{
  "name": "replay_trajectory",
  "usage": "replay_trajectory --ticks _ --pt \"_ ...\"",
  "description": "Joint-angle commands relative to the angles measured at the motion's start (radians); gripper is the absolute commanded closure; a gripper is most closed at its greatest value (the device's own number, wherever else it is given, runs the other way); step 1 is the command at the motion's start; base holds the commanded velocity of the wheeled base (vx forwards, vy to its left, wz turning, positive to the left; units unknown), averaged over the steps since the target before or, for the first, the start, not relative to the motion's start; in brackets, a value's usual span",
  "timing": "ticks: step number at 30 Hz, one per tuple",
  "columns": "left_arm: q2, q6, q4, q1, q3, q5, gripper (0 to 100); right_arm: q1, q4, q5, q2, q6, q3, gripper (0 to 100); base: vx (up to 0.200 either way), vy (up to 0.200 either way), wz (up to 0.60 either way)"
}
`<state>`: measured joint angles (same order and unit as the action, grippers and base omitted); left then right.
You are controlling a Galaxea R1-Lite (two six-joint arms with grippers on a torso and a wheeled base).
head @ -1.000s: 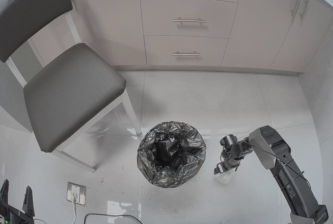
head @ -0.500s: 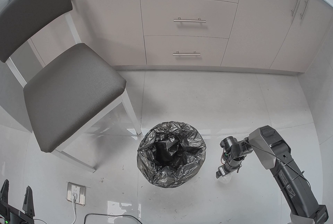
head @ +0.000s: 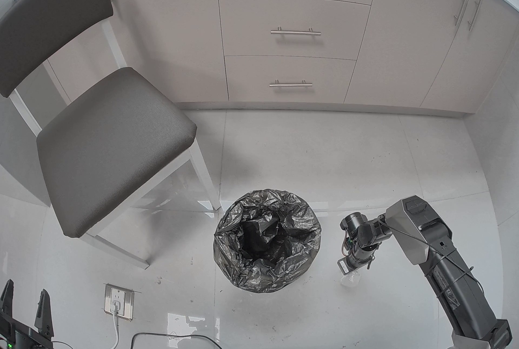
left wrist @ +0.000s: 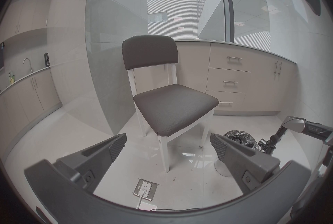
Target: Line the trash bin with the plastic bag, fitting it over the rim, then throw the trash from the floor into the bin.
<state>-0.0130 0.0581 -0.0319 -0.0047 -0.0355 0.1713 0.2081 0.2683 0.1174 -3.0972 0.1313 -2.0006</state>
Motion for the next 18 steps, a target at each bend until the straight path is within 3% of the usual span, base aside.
replay_trajectory --ticks 1,7,13,14,18 --pt "0.013 0.006 0.0 0.0 -0.001 0.001 0 0.002 0.0 -0.001 -0.003 -0.004 0.001 100 0.0 0.0 0.0" --pt "0.013 0.012 0.0 0.0 -0.001 0.001 0 -0.004 0.011 0.011 -0.003 -0.061 0.001 100 0.0 0.0 0.0" --pt "0.013 0.011 0.0 0.0 -0.001 0.002 0 -0.044 0.163 0.025 0.042 -0.099 0.001 100 0.0 0.0 0.0" --pt "0.013 0.011 0.0 0.0 -0.001 0.008 0 -0.062 0.22 0.027 0.068 -0.093 0.001 100 0.0 0.0 0.0" --pt "0.013 0.012 0.0 0.0 0.0 0.016 0 -0.088 0.227 0.027 0.227 -0.124 0.001 100 0.0 0.0 0.0"
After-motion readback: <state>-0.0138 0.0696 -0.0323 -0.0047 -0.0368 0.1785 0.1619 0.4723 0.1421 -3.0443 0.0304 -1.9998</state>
